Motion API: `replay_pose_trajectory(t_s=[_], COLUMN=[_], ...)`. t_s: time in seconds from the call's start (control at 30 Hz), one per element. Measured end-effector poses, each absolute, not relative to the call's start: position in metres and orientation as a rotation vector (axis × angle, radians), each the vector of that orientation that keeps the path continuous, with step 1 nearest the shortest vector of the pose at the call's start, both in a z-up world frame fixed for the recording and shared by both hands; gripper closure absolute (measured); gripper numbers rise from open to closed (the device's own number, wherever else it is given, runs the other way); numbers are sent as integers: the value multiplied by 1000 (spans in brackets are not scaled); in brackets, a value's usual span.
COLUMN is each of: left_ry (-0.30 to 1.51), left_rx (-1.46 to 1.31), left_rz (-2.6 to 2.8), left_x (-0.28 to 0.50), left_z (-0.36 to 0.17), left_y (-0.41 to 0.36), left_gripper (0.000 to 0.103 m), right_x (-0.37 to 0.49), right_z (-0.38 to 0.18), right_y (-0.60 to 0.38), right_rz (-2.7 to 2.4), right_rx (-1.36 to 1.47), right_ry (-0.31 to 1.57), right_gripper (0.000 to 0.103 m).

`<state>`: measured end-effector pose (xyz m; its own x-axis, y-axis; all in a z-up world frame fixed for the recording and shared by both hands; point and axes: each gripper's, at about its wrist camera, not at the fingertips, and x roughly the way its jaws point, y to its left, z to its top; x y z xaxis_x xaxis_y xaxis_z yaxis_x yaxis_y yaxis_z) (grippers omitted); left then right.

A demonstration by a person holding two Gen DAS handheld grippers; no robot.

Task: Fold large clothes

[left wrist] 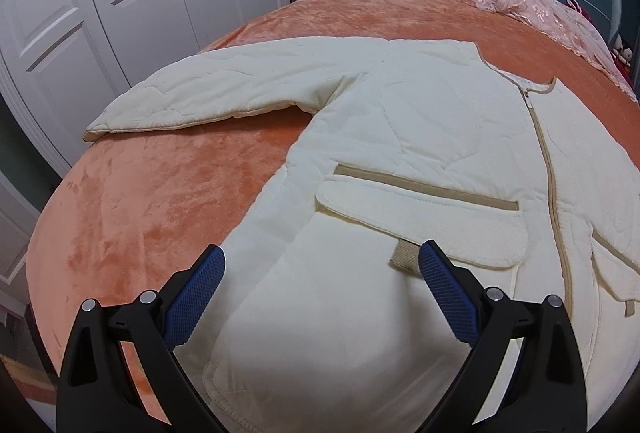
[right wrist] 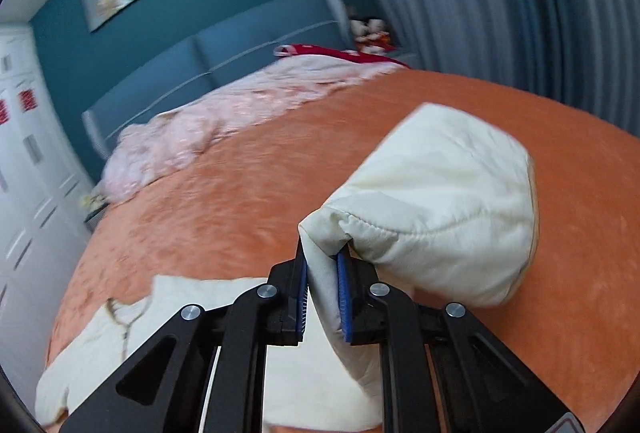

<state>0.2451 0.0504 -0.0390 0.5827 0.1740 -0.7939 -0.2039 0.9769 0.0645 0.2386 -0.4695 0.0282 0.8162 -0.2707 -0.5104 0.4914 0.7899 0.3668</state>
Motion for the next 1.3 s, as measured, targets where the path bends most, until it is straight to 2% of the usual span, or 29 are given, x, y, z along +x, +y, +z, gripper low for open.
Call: replay_pose_trajectory(t_s=[0.1,0.23,0.33,0.4,0.43,0.47,0.5,0.63,0.9,0.93,0.97,1.0,1.07,1.1,1.13,1.17,1.2,1.23,1.3], left_ry=[916,912,916,923,924,928,932,986,1057,1053,1045,1044,1048,1050,1050,1046,1042,1041,1053], left_rx=[-67,-104,-147,-188,-212,-242,-269,-402,-578,-565,-542,-511,-483,-480,-475,-480,-491,-502,-527], left_rz=[229,235,217,186,168,141,112,-5,-56,-51,-40,-10,29,40,43,30,20,17,23], left_x=[246,247,247,248,249,252,254,275,310,312,315,318,324,326,329,331,333,334,336], left_z=[-34,-29,-26,-24,-23,-23,-23,-32,-60,-60,-58,-57,-56,-56,-55,-55,-53,-52,-49], left_y=[60,75,85,88,89,90,89,76,41,38,34,32,32,35,39,43,48,51,56], left_gripper=[8,8,8,8,8,8,8,8,9,12,24,32,60,67,83,89,90,91,91], right_x=[273,309,323,321,319,313,306,283,247,244,243,242,247,250,254,260,267,275,285], right_z=[61,59,33,18,15,11,8,-8,-55,-59,-65,-70,-82,-87,-92,-97,-101,-105,-111], right_y=[-380,-253,-175,-143,-134,-130,-129,-160,-316,-330,-346,-356,-376,-384,-388,-392,-393,-396,-397], right_rz=[-191,124,261,314,336,347,343,262,-49,-76,-110,-133,-184,-198,-206,-211,-217,-224,-236], right_rx=[382,293,225,201,206,218,230,291,567,600,643,672,722,748,767,785,795,808,839], right_ry=[452,527,623,671,673,668,662,688,715,709,707,710,725,729,734,741,754,777,789], right_gripper=[90,89,78,56,51,43,42,42,41,41,41,41,41,42,43,49,57,61,62])
